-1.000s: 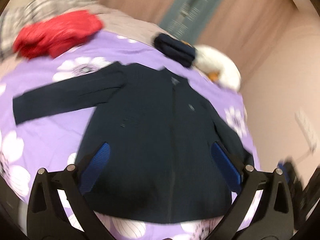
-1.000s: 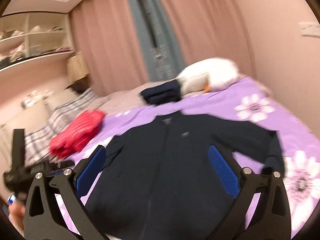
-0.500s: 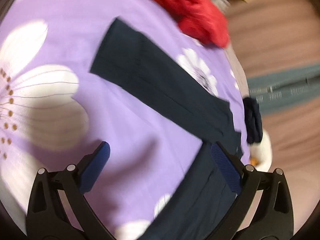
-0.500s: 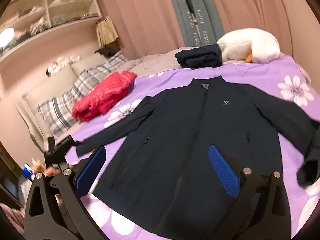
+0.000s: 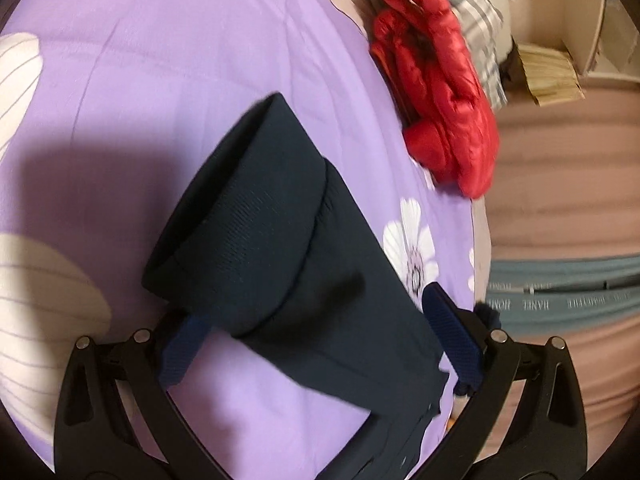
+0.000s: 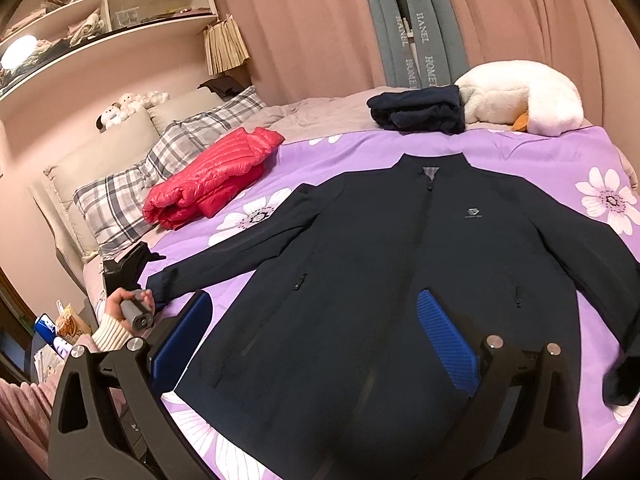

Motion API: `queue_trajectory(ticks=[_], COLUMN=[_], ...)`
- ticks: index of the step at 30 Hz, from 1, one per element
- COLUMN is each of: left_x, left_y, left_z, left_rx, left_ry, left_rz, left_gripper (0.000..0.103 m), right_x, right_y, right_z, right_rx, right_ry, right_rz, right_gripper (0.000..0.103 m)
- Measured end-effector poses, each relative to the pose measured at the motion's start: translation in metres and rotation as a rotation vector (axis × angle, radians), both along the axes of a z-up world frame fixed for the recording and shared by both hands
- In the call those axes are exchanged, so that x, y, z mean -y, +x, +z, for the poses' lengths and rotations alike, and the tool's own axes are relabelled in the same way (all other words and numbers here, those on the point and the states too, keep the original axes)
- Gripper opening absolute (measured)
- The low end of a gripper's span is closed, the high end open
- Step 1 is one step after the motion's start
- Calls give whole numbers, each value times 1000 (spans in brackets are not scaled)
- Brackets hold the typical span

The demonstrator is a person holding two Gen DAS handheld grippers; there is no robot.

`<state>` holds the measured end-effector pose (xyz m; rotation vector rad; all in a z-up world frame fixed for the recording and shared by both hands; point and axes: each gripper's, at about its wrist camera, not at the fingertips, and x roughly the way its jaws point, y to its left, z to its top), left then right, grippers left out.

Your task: Fold large clothes

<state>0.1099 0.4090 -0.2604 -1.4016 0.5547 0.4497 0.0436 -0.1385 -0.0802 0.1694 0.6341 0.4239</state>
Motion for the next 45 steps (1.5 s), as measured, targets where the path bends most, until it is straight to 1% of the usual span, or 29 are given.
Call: queue_trajectory(ticks=[2,3,4,5,6,9,11,14,17,18,20,23,26,28,29,30,31,32,33,35,36,37,38,39,40,41,43,44,45], left_x=[-3,-4,-5,-7,-9,-18,-19,-17,-10,-2,14,59,115,175,217,248,273,317,350,398,434,453,474,491,500,504,503,496,479], left_y=[8,11,15,20,21,19,18,26,36,44,55,79,106,128,139,146,154,163,169,175,181,185,190,193,194,193,186,184,177], left_z=[-1,1,3,2,0,-6,0,26,68,91,123,177,217,243,254,257,256,253,246,229,208,192,172,155,140,127,113,109,107], left_rx=[-21,-53,-91,-108,-121,-116,-109,-101,-68,-51,-27,25,80,134,166,194,214,241,254,271,261,246,220,190,167,161,167,172,197], left_ry=[11,31,58,74,80,56,84,193,319,385,482,664,807,930,1015,1056,1078,1110,1132,1155,1134,1107,1065,1032,997,950,863,822,773], left_rz=[12,13,9,5,-4,-11,-26,-58,-93,-120,-162,-266,-388,-518,-615,-687,-751,-862,-942,-1066,-1176,-1232,-1311,-1361,-1391,-1412,-1430,-1438,-1433], left_gripper=[98,88,71,59,39,30,27,23,20,19,17,15,12,12,12,12,12,12,12,12,16,20,23,33,48,54,65,67,69], right_x=[-4,-4,-4,-4,-4,3,7,16,23,27,33,41,50,57,62,67,70,75,80,88,93,96,99,104,106,109,113,115,115], right_y=[2,3,3,3,3,6,7,7,6,6,6,4,2,0,0,-1,-1,-2,-3,-3,-4,-5,-6,-6,-6,-5,-3,1,5], right_z=[0,-1,-1,-2,-3,-7,-9,-12,-17,-19,-21,-22,-23,-25,-27,-29,-30,-32,-33,-35,-36,-38,-39,-42,-43,-46,-50,-54,-56], right_rx=[1,2,4,4,3,-14,-21,-23,-30,-34,-40,-41,-38,-37,-42,-47,-50,-56,-62,-70,-76,-80,-89,-100,-107,-116,-127,-139,-149], right_ry=[-5,-10,-21,-28,-31,-20,-12,-5,-5,-3,9,30,36,37,40,45,47,49,52,53,54,55,55,59,62,65,64,63,68], right_rz=[8,9,8,6,2,-10,-23,-41,-57,-64,-76,-96,-114,-129,-141,-153,-162,-176,-190,-211,-223,-231,-248,-258,-263,-268,-267,-265,-262], right_gripper=[102,102,102,102,102,102,102,102,102,102,102,102,102,102,102,102,102,102,102,102,102,102,102,102,102,102,102,102,102])
